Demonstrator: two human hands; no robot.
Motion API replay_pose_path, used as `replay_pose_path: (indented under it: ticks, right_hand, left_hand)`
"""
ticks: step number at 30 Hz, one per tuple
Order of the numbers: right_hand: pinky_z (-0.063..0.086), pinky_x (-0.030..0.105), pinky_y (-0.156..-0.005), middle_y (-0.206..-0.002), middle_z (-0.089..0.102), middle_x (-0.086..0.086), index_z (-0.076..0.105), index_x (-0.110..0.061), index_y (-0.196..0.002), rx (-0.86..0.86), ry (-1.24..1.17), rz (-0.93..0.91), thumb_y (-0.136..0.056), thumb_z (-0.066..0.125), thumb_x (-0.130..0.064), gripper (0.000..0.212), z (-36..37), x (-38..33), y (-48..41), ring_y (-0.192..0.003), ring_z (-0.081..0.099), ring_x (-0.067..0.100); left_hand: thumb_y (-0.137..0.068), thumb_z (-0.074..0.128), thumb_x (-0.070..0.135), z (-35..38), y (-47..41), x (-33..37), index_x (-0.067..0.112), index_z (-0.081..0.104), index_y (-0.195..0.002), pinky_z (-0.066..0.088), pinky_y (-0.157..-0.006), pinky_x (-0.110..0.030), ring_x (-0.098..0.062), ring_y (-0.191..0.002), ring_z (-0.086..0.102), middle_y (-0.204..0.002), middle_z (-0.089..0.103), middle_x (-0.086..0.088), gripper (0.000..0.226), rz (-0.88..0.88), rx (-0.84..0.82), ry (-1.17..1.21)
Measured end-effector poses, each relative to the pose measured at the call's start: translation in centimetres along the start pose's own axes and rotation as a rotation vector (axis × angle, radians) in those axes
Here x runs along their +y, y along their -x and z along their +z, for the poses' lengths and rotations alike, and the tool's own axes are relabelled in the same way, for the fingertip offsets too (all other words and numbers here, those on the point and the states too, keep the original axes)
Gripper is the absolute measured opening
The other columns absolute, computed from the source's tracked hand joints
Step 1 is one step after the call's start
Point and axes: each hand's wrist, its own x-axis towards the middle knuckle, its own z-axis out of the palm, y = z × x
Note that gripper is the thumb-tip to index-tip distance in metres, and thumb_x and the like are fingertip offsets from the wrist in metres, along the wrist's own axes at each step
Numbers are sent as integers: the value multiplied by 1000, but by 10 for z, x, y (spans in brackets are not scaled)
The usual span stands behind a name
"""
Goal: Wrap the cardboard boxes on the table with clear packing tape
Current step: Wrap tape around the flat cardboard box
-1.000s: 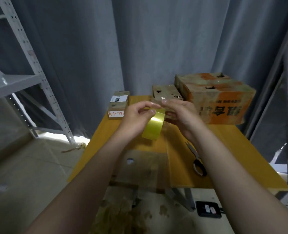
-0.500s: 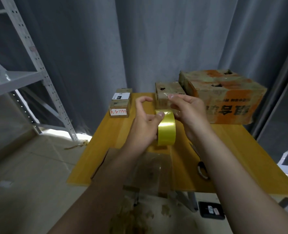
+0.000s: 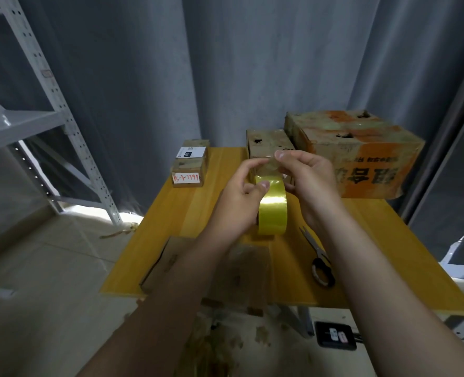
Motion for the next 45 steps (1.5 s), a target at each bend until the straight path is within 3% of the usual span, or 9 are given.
replay_pose_path:
  ticks: [10,17,22,27,29,32,38,42,45]
  right_hand:
    - [55,54,-99,-95,78,-3,78,-17,-89,22,121,-94,-90,78,-29,12,-10,4,-7,-100,73,20]
    - [44,36,-82,-128,45,8,69,-17,-102,175,1079,-415,-100,58,-53,38,-28,-18,3,-113,54,30]
    - [48,39,-80,-120,58,3,52,-21,-122,91,880,-126,-96,61,-58,47,-28,-19,11,-101,60,27]
    - [51,35,-94,-113,69,1,20,-17,-156,-67,421,159,-92,77,-25,86,-31,-6,8,-108,63,16]
    - [48,34,-100,-108,72,0,22,-19,-156,-51,355,169,-92,77,-16,85,-35,-2,5,-108,62,15]
    - [50,17,-81,-113,73,2,29,-23,-151,-20,355,137,-91,78,-9,78,-38,7,2,-96,65,9]
    - [44,51,-104,-114,69,-6,40,-30,-137,-64,937,-62,-91,76,-18,60,-30,42,-2,-116,61,25]
    - [29,53,-116,-112,71,3,53,-27,-121,-156,1225,-74,-88,63,-6,40,-15,58,-2,-119,59,33]
    - [27,55,-117,-118,68,3,60,-27,-120,-152,1255,-104,-93,65,-24,28,5,56,3,-126,48,38]
  left_hand:
    - [-106,56,21,9,-3,1,39,54,-128,49,-56,-30,-16,-69,61,-83,66,-2,29,-8,11,0]
    - [-102,62,13,23,-4,4,39,49,-130,45,-54,-34,-22,-61,49,-73,62,-12,40,-33,21,87]
    - [-101,65,14,33,-12,11,35,46,-125,50,-53,-35,-26,-71,59,-91,72,-18,37,-129,92,194]
    - [-100,68,23,36,-17,5,24,43,-127,64,-82,-49,-26,-104,71,-117,70,-5,37,-291,116,202]
    - [-101,67,23,31,-18,6,20,45,-126,63,-82,-41,-20,-102,69,-115,70,-3,34,-314,65,177]
    - [-99,69,31,20,-21,8,21,52,-121,56,-76,-33,-11,-93,66,-102,71,5,29,-276,-71,-87]
    - [-95,73,30,-23,-8,12,27,64,-115,54,-92,-30,-9,-103,65,-108,69,5,21,-195,-332,-500]
    - [-89,80,34,-51,7,6,28,66,-120,53,-102,-38,-10,-113,63,-118,67,7,34,-261,-477,-647]
    - [-86,83,33,-67,19,6,40,54,-138,53,-101,-33,-8,-122,56,-130,58,13,60,-271,-627,-734]
